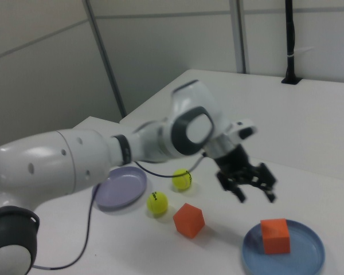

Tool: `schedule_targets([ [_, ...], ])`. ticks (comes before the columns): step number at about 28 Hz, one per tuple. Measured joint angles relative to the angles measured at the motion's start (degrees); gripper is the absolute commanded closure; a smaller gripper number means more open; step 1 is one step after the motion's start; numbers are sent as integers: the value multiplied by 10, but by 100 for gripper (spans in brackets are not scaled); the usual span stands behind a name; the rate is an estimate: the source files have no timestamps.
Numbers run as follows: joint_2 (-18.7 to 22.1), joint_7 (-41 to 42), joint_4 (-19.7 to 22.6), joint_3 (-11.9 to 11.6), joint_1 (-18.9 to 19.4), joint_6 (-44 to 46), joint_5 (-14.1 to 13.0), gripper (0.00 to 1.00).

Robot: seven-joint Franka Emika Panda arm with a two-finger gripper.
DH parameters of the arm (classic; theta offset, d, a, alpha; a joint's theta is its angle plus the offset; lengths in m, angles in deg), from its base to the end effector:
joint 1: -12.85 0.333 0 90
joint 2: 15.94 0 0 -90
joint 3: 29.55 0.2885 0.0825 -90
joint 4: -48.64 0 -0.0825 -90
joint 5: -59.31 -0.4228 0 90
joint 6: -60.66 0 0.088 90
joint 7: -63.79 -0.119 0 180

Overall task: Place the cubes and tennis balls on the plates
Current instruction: 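Move the gripper down onto the second orange cube and grasp it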

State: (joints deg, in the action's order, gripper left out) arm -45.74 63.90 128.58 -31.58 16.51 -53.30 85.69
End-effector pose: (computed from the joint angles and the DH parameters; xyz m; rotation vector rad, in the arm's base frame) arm 0.7405 -0.0072 0.3729 2.6814 0.2827 0.1069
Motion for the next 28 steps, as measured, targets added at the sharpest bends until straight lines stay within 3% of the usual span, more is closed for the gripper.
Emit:
schedule_targets([
  [8, 10, 0, 0, 86, 36, 179, 0, 0],
  [13, 9, -1, 4, 120, 49, 234, 0, 0],
  [21, -3, -22, 21, 127, 73, 241, 0, 0],
  [28, -38, -32, 24, 126, 74, 239, 10, 0],
])
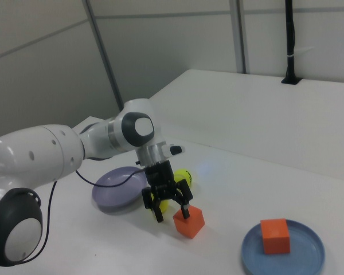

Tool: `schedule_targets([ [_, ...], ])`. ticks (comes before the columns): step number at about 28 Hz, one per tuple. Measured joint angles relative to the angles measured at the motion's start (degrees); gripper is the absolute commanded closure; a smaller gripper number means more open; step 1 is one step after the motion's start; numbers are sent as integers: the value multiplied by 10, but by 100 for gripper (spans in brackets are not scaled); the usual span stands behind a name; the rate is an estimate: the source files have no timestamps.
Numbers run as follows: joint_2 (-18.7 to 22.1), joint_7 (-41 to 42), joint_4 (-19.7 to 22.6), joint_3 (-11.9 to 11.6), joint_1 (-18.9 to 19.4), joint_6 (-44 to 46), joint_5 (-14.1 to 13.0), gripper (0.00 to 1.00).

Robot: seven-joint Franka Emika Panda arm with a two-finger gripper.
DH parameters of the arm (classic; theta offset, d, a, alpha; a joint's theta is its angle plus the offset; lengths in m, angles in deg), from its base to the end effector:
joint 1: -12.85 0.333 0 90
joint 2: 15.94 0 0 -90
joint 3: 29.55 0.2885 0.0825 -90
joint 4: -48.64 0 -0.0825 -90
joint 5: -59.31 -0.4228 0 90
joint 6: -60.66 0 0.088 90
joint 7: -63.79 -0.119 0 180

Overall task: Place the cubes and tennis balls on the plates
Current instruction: 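Move the gripper down onto the second orange cube and grasp it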

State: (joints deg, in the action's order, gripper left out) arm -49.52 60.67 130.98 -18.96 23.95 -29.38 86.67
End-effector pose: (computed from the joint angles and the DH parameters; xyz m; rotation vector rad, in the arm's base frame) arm 0.6544 0.1845 0.2836 2.5955 0.5602 -0.4706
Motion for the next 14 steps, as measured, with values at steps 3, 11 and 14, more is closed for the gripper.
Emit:
schedule_targets([
  [3, -9, -1, 0, -1, 0, -2, 13, 0],
  [11, -26, -1, 0, -20, -5, -27, 41, 14],
  [14, -30, -1, 0, -25, -6, -44, 43, 10],
])
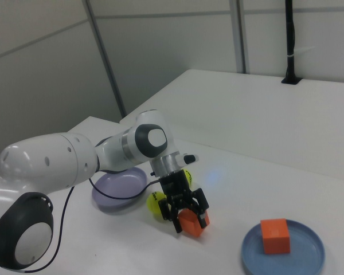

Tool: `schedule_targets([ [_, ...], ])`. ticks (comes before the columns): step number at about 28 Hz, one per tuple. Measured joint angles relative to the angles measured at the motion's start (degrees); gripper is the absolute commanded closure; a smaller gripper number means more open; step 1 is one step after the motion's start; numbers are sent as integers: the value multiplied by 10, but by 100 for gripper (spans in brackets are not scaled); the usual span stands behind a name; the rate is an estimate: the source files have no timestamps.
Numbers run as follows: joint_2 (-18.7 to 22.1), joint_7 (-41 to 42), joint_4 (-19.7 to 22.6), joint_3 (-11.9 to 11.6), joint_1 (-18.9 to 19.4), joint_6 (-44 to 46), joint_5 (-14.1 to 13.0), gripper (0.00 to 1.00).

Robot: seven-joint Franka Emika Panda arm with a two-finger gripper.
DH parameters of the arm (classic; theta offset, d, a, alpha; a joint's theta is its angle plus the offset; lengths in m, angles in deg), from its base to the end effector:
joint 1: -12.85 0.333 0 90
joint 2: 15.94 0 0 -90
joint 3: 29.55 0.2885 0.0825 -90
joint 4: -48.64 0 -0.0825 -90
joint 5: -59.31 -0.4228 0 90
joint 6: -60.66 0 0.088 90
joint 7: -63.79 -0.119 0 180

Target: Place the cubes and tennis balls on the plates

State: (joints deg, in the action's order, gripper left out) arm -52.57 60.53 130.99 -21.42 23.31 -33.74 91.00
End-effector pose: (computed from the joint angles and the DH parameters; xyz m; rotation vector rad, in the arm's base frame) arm 0.6724 0.1511 0.2510 2.5373 0.5419 -0.4265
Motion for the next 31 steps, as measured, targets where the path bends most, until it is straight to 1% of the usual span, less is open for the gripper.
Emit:
schedule_targets([
  [1, -1, 0, 0, -1, 0, -5, 0, 2],
  [2, -2, 0, 0, -1, 0, -10, 0, 0],
  [6, -2, 0, -1, -1, 1, -15, 0, 0],
  [8, -2, 0, -2, 0, 2, -17, 0, 5],
  [10, -2, 0, -3, 0, 3, -22, 0, 16],
  [11, -2, 0, -3, 0, 3, -26, 0, 18],
  [12, -2, 0, -3, 1, 3, -32, 0, 34],
  [14, -2, 0, -3, 1, 3, -41, 0, 49],
  [15, -2, 0, -3, 1, 3, -44, 0, 59],
  [17, -2, 0, -3, 1, 3, -46, 1, 75],
  [18, -2, 0, -3, 1, 3, -46, 2, 88],
  [19, -2, 0, -3, 1, 3, -46, 3, 96],
  [20, -2, 0, -3, 1, 3, -46, 4, 100],
  [28, -2, 0, -6, 1, 1, -49, 5, 100],
  [31, -1, 0, -15, 1, -5, -54, 5, 100],
])
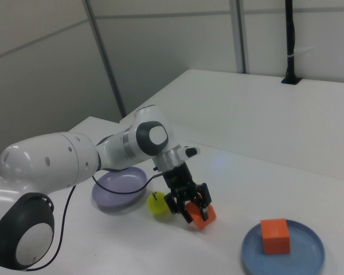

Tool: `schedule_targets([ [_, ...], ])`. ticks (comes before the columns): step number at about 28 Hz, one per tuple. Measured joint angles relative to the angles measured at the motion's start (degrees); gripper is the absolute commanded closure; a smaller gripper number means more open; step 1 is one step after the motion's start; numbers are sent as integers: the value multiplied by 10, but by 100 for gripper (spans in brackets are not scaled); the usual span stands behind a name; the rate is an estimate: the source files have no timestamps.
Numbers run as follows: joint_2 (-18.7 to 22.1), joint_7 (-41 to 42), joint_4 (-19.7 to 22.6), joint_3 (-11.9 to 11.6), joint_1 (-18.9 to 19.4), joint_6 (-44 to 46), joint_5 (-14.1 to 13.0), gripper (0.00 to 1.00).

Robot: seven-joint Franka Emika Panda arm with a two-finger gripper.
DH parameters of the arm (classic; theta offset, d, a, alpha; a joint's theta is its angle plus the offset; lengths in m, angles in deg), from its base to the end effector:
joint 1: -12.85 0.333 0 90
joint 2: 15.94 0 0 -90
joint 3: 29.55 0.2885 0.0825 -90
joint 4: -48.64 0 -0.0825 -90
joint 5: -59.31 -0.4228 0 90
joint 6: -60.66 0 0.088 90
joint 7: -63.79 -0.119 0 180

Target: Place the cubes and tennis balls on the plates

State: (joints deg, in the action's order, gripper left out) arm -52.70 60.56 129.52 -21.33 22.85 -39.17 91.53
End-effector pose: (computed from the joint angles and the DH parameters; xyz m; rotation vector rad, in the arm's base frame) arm 0.6911 0.1551 0.2645 2.5747 0.5622 -0.2789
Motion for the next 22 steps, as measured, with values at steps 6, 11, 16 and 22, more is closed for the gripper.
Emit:
schedule_targets([
  [6, 11, 8, -22, -3, -27, 0, 0, 100],
  [11, 23, 24, -24, -7, -63, 0, 0, 100],
  [16, 29, 28, -25, -13, -96, 0, 0, 100],
  [22, 48, 28, -25, -27, -125, 2, 0, 100],
])
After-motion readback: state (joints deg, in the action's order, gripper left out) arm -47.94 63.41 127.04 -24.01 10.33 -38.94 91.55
